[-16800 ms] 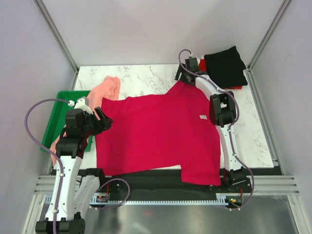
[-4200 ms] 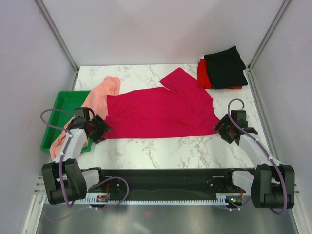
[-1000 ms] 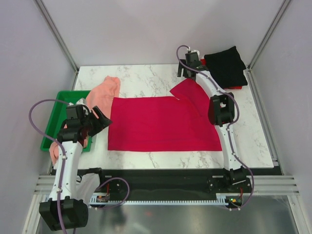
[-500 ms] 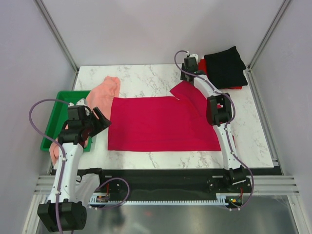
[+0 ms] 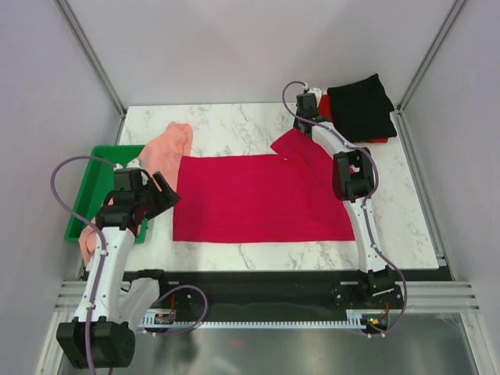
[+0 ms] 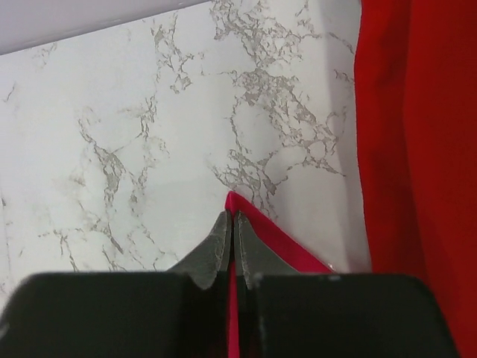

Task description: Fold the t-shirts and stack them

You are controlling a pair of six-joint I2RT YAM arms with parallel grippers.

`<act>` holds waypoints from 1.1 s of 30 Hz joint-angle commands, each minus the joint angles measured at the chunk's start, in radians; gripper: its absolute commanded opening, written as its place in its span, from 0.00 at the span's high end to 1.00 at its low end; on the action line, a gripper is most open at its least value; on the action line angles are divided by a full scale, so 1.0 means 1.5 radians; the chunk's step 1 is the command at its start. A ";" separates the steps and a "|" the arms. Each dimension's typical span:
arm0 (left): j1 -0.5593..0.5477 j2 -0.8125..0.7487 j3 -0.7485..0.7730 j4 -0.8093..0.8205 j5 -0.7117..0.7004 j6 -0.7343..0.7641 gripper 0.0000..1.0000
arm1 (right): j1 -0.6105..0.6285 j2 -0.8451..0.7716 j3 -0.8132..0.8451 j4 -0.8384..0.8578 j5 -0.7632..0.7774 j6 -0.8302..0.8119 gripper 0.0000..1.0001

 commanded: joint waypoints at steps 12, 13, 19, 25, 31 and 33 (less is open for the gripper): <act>-0.063 0.301 0.163 0.124 -0.125 -0.011 0.41 | 0.004 -0.148 -0.262 0.130 -0.051 0.075 1.00; -0.067 0.366 0.210 0.130 -0.134 -0.015 0.44 | 0.004 -0.152 -0.272 0.139 -0.054 0.077 1.00; -0.068 0.603 0.412 0.153 -0.196 -0.025 0.48 | 0.004 -0.135 -0.266 0.146 -0.091 0.087 1.00; -0.065 0.800 0.574 0.143 -0.212 0.003 0.51 | -0.001 -0.133 -0.267 0.153 -0.106 0.100 1.00; -0.060 0.884 0.660 0.127 -0.204 0.013 0.54 | -0.008 -0.127 -0.262 0.159 -0.127 0.118 1.00; -0.060 0.892 0.667 0.124 -0.209 0.013 0.55 | -0.009 -0.123 -0.258 0.158 -0.132 0.120 1.00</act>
